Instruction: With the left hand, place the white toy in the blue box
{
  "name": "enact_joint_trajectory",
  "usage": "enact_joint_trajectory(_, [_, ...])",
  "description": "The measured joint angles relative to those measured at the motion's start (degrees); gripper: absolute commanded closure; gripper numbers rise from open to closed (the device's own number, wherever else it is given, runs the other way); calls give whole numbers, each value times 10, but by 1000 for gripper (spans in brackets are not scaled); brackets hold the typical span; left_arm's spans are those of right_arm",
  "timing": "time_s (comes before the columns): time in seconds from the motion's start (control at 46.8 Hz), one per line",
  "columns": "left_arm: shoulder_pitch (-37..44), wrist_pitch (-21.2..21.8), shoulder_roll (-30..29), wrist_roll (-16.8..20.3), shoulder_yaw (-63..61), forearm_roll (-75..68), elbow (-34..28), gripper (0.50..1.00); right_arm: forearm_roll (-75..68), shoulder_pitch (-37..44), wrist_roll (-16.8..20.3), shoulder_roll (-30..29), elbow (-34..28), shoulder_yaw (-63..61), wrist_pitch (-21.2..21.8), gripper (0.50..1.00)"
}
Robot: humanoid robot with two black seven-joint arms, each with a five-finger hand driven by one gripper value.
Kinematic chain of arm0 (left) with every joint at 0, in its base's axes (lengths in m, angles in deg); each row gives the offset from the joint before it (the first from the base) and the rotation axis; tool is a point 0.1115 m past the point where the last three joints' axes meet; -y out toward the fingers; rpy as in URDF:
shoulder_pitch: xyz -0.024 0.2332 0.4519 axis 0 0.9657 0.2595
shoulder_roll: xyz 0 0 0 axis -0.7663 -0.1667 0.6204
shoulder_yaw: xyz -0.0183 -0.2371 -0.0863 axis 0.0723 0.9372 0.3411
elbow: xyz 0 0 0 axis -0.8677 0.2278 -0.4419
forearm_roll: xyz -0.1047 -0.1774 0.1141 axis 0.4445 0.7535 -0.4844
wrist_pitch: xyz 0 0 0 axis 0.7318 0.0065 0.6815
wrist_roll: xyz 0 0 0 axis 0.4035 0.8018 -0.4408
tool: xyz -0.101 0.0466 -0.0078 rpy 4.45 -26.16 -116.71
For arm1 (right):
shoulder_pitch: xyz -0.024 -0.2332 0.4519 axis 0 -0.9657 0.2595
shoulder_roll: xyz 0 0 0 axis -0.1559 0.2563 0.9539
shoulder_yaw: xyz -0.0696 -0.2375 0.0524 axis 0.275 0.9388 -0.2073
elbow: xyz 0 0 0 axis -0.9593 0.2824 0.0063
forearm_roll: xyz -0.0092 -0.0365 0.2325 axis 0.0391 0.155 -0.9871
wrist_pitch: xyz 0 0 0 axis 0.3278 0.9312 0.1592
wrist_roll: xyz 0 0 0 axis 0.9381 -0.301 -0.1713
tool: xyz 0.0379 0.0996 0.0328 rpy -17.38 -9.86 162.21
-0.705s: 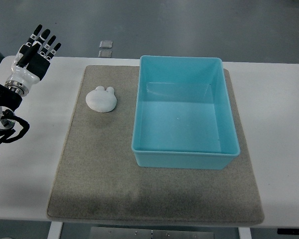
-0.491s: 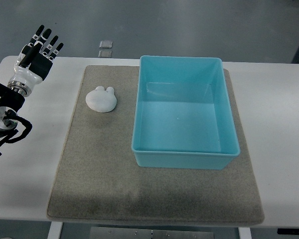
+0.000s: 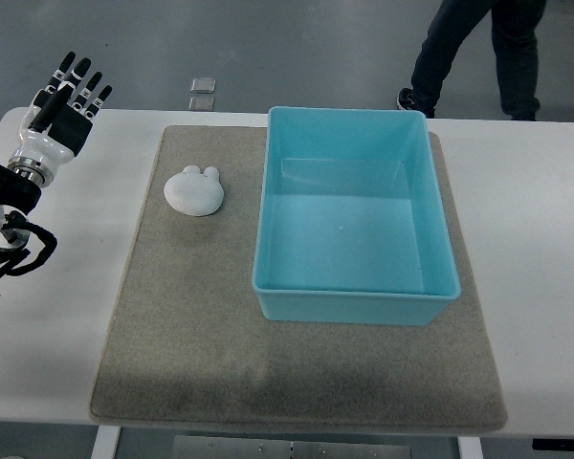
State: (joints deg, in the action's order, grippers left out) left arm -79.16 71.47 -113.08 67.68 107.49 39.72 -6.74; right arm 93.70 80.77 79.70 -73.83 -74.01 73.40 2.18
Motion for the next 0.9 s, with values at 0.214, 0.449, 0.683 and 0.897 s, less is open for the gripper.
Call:
enact_joint_trajectory(0.214, [1, -4, -1, 0, 0, -2, -14, 504, 0, 0, 0, 0, 0, 0, 0, 564])
enact_joint_trajectory(0.449, [0, -6, 4, 1, -1, -3, -14, 504, 0, 0, 0, 0, 0, 0, 0, 564])
enact_joint_trajectory(0.683, [2, -7, 13, 0, -1, -6, -14, 504, 0, 0, 0, 0, 0, 0, 0, 564])
enact_joint_trajectory(0.897, [3, -37, 12, 0, -1, -8, -19, 504, 0, 0, 0, 0, 0, 0, 0, 564])
